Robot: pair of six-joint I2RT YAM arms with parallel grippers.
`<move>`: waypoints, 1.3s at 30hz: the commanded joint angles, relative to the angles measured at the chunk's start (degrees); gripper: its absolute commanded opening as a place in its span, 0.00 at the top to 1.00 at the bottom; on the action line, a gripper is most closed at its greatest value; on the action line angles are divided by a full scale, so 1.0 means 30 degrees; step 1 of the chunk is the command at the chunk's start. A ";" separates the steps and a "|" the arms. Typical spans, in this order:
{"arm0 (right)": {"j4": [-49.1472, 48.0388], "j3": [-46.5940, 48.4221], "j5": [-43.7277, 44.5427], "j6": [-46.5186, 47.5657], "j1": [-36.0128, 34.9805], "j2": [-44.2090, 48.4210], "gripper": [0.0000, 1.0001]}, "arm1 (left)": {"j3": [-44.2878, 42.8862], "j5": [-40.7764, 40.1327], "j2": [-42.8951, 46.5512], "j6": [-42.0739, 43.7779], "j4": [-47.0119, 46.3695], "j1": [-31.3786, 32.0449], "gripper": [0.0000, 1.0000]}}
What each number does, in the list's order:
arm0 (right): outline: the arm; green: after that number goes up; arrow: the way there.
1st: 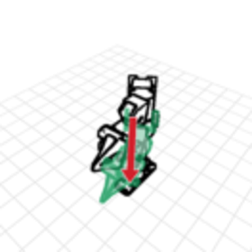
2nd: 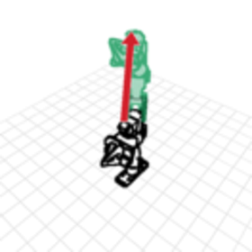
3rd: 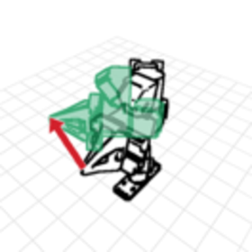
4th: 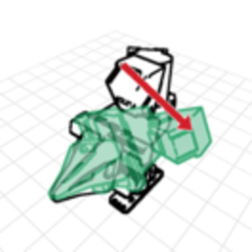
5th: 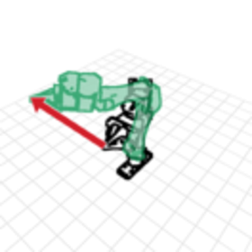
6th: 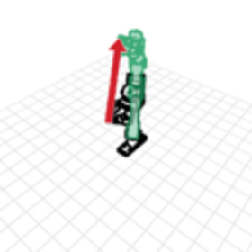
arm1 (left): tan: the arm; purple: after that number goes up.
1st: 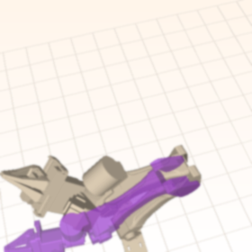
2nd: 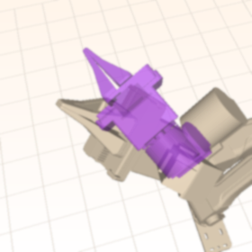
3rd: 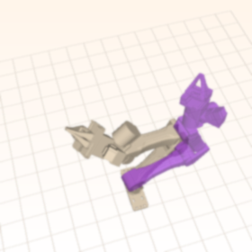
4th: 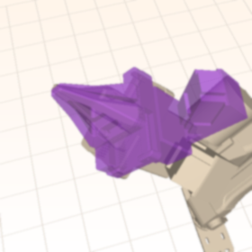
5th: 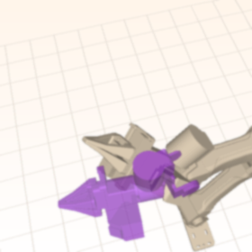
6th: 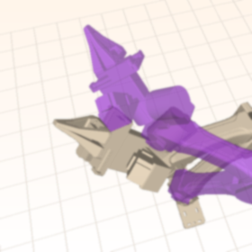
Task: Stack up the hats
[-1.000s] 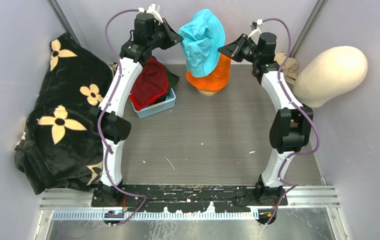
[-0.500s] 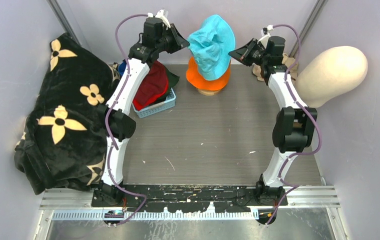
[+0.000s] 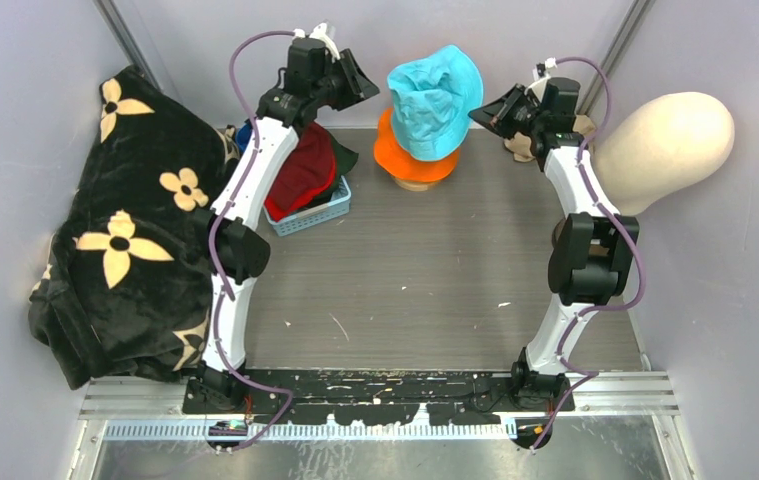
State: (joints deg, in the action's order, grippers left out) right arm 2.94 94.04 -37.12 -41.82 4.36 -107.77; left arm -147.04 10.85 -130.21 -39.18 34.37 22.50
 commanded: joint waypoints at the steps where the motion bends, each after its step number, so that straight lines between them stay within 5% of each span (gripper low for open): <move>1: 0.0480 0.0356 0.0092 0.0903 -0.0072 0.0492 0.99 | 0.1316 -0.0190 0.2363 0.0462 -0.1305 -0.0059 0.59; 11: 0.2317 -0.0891 0.3010 0.2450 -0.0503 0.0670 0.99 | 0.5269 -0.0231 0.4273 0.0549 -0.3180 -0.0059 0.58; 19: 0.0842 -0.1367 0.3705 0.2727 -0.0860 -0.0185 0.99 | 0.8606 0.0826 0.4937 -0.0361 -0.6641 -0.0200 0.58; 39: 0.0449 0.0307 0.3471 0.3516 -0.1101 -0.2402 0.99 | 0.7292 0.5493 0.0440 -0.3565 -1.2206 -0.0929 0.57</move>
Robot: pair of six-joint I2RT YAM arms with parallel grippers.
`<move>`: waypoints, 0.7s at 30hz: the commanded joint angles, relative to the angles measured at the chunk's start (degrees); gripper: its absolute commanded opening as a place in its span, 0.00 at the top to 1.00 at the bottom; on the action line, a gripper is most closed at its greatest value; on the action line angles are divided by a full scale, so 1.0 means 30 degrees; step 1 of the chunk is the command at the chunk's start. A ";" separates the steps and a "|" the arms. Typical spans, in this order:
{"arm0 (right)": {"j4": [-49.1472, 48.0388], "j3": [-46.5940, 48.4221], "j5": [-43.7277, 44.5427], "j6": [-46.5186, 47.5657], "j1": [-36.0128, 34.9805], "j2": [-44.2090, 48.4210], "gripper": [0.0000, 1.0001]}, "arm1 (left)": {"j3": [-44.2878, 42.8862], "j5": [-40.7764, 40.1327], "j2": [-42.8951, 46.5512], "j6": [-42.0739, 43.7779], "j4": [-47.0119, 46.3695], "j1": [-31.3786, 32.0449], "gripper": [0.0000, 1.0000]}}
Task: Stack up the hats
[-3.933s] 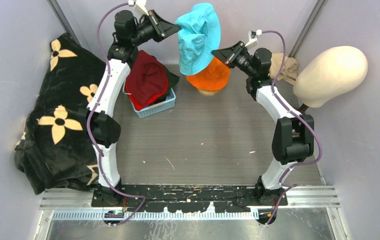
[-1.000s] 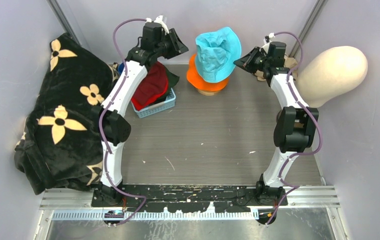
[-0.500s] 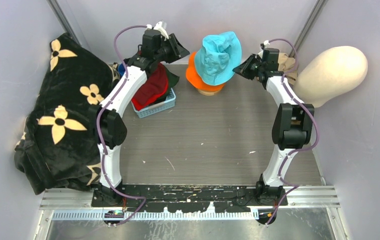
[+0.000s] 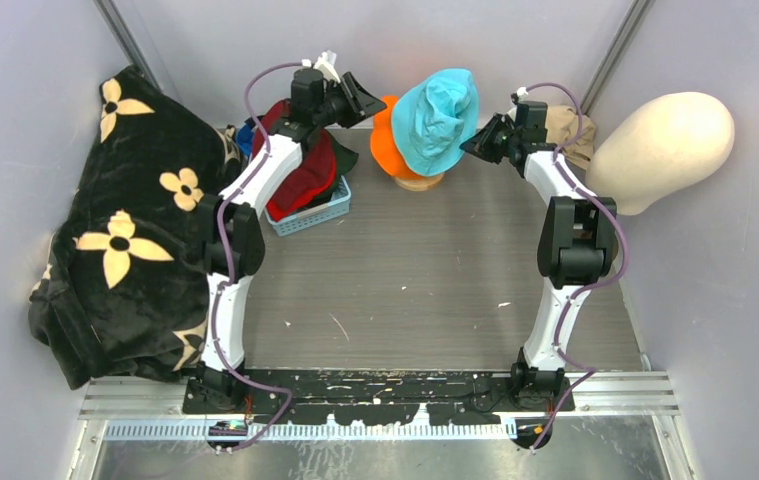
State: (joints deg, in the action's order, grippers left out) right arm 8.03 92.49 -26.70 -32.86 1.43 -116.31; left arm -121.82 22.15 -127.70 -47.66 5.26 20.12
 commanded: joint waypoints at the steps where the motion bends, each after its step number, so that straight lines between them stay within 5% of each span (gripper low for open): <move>1: -0.1272 0.0798 -0.0028 0.0573 -0.0148 0.0490 0.99 | -0.1179 0.1936 -0.0627 -0.0869 -0.2787 -0.0135 0.57; 21: -0.1522 0.0753 -0.0299 0.0512 -0.0326 0.0941 0.99 | -0.4295 0.3597 -0.3417 -0.2203 -0.2990 -0.0137 0.57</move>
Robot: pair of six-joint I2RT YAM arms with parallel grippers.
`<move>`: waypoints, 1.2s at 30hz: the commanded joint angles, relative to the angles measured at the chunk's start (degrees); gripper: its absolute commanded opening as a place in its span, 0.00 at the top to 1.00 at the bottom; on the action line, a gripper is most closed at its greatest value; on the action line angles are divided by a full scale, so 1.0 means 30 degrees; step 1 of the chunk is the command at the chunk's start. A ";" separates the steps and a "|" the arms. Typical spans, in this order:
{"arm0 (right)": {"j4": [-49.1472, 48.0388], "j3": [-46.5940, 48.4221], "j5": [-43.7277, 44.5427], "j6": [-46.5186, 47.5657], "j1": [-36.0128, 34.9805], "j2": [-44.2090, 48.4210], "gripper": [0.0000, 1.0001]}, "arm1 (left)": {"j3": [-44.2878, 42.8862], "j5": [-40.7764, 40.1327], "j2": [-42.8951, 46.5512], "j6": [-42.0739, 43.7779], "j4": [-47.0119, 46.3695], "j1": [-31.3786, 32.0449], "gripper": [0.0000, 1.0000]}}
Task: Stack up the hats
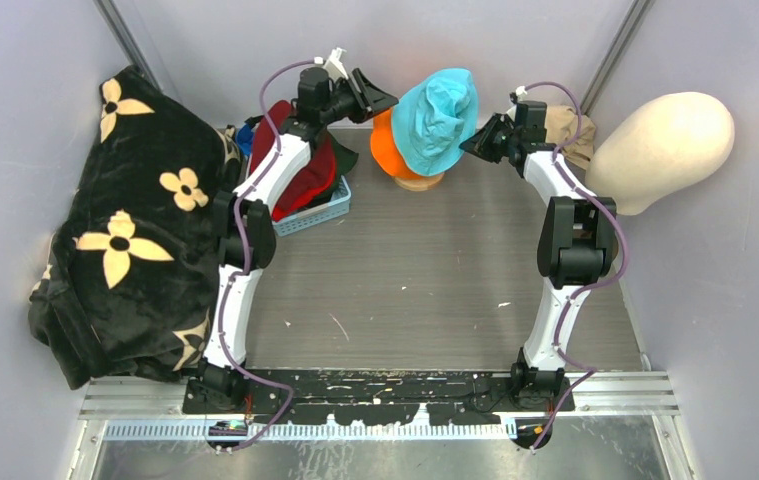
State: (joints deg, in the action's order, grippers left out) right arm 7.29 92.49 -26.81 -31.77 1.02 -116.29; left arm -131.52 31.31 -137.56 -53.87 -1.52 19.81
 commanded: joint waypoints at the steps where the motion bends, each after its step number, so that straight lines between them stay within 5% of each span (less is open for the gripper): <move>1: -0.1260 0.0727 -0.0263 0.0158 -0.0184 0.0955 0.99 | -0.1249 0.0556 -0.0230 -0.0064 -0.0590 -0.0026 0.57; 29: -0.1520 0.0493 -0.0462 0.0096 -0.0192 0.1153 0.99 | -0.2188 0.1725 -0.1848 -0.0838 -0.0885 0.0332 0.58; 32: -0.1565 0.0464 -0.0440 0.0080 -0.0192 0.1169 0.99 | -0.2195 0.1950 -0.2029 -0.1053 -0.1165 0.0393 0.66; 36: -0.1652 0.0410 -0.0469 0.0080 -0.0188 0.1227 0.99 | -0.2081 0.1875 -0.2003 -0.1213 -0.1262 0.0379 0.99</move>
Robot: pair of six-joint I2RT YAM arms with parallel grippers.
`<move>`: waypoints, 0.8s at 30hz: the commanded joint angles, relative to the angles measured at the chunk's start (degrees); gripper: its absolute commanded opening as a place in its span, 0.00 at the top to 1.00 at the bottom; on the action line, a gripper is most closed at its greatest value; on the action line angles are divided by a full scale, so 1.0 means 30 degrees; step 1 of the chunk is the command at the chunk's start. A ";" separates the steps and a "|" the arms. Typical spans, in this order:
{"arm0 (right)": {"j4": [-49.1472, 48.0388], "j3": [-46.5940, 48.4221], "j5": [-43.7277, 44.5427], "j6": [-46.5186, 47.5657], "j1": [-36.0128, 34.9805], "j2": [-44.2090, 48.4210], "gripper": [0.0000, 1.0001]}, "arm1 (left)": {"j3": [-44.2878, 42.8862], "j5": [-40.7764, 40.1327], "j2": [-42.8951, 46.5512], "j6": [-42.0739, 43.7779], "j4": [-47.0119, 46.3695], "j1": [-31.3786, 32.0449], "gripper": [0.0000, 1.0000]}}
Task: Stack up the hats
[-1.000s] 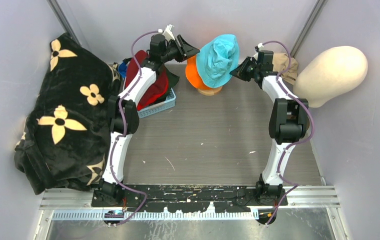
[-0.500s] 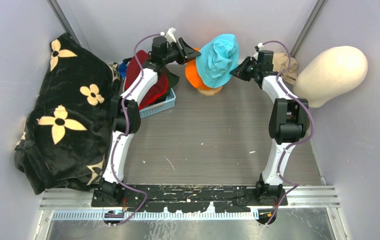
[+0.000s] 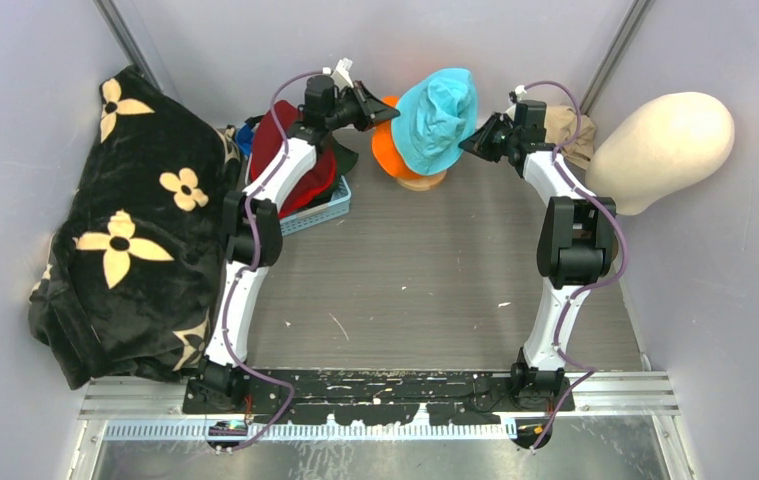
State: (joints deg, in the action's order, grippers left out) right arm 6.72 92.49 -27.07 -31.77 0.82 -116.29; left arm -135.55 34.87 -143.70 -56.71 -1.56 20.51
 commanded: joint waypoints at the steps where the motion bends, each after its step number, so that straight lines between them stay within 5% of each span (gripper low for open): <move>1: -0.1502 0.0366 -0.0385 0.0088 -0.0112 0.1233 0.99 | -0.0614 0.0495 0.0169 -0.0270 -0.1191 0.0136 1.00; 8: -0.1606 -0.0141 0.0273 0.0079 -0.0098 0.1555 0.99 | 0.3715 -0.2917 0.2763 -0.0648 -0.2169 -0.0608 1.00; 24: -0.1004 0.0841 0.0616 0.0056 -0.0068 -0.0363 0.99 | 0.2820 -0.5421 0.2061 0.1457 0.2923 -0.0889 1.00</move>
State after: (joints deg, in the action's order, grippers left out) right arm 5.30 92.36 -26.02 -31.83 0.80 -116.51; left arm -125.56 21.17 -139.15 -54.96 5.06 18.41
